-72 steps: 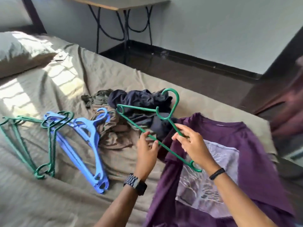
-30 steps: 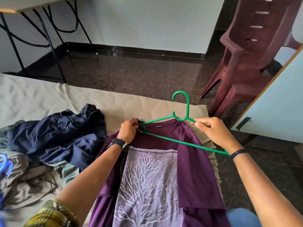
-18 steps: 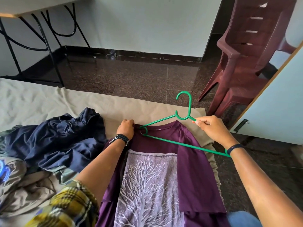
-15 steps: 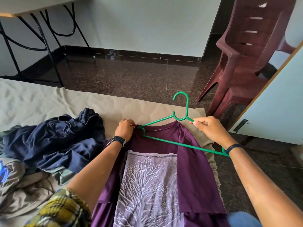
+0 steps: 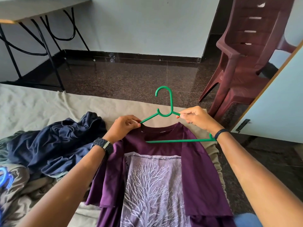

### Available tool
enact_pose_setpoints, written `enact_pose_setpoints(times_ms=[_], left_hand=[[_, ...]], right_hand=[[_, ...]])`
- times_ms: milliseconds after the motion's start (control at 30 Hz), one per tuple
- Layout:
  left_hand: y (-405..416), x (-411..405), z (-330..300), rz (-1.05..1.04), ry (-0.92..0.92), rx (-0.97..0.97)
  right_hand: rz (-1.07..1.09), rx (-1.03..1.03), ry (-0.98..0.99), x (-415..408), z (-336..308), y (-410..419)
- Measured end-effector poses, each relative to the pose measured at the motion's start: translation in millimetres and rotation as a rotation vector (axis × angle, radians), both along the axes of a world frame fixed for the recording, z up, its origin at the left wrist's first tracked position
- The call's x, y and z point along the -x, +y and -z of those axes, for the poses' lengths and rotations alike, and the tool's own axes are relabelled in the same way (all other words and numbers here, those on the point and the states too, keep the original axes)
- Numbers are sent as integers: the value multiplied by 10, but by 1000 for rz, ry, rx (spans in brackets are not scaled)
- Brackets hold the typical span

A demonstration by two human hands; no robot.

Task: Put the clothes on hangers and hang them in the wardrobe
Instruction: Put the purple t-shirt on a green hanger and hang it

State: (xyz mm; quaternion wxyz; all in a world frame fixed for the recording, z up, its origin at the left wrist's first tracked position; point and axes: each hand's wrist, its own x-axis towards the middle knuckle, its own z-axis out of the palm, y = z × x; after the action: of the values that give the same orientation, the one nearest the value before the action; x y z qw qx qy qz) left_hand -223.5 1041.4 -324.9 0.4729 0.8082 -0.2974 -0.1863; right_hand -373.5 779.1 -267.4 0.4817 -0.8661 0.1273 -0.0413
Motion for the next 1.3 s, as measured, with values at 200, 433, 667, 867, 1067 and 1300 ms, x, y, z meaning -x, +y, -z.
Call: enact_pose_setpoints(times_ms=[200,433,667,867,1067,1300], left_hand=[[70,20,-232,59,-92,-56],[51,20,-380,56,-175,-73],[61,20,-324,-131,-260,-70],[1,41,-267,-262,-259,-97],[-83,139,-288,-253,-235,-100],[-53,161,-369,-218,-374,-180]], right_hand=[[-25,-141,13,-121,234,255],[-41,-14,-32,-351,274,453],[629,116,-462,-252,308,305],[491,54,-144,12,679,529],[-21,326,261,-146,1020,789],[392,460,364,-186,1108,485]])
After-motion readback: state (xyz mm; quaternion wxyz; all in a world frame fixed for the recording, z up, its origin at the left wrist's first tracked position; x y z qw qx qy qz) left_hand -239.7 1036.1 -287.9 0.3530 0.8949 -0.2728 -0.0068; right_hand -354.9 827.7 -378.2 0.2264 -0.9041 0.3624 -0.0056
